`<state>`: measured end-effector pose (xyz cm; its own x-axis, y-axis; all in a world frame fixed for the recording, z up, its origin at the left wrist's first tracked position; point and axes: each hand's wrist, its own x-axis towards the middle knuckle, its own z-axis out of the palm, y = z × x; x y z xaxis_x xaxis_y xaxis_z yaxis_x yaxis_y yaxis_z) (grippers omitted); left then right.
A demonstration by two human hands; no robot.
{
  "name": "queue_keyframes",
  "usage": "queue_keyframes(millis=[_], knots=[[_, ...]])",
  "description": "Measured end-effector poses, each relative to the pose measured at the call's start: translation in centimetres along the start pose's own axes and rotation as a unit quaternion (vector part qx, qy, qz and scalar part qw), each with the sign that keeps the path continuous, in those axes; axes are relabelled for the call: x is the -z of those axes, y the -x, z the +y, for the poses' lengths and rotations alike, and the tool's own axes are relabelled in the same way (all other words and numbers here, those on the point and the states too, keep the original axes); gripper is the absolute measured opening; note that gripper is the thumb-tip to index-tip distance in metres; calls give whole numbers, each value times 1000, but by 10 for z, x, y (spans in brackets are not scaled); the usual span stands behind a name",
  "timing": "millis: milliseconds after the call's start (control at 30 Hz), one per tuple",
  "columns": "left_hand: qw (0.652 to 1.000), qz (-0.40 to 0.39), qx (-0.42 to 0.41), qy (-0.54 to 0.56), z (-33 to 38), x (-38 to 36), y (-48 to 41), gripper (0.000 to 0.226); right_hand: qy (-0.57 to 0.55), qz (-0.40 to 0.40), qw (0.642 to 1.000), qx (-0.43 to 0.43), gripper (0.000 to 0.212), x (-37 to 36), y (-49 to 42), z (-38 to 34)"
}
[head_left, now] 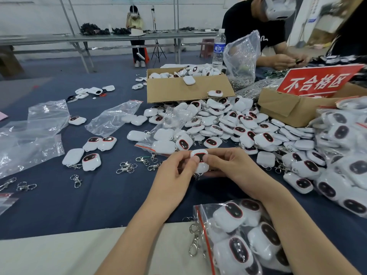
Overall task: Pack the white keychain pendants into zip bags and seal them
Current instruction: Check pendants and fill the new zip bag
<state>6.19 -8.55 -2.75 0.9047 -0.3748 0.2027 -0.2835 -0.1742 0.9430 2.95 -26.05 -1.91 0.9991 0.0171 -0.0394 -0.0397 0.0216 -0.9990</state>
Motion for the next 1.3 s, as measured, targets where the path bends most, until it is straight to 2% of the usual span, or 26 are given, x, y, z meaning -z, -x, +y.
queue_keyframes(millis=[433, 700, 933, 1300], knots=[[999, -2, -17, -32, -4, 0, -2, 18, 10, 11, 1000, 8, 21, -1, 0, -2], [997, -10, -29, -74, -7, -1, -2, 29, -8, 30, 999, 19, 19, -3, -1, 0], [998, -16, -33, -58, -12, 1, -4, 23, -1, 6, 1000, 24, 27, -2, -2, 2], [998, -7, -32, -53, -16, -3, -5, 16, 33, 11, 999, 31, 25, 0, -4, 5]])
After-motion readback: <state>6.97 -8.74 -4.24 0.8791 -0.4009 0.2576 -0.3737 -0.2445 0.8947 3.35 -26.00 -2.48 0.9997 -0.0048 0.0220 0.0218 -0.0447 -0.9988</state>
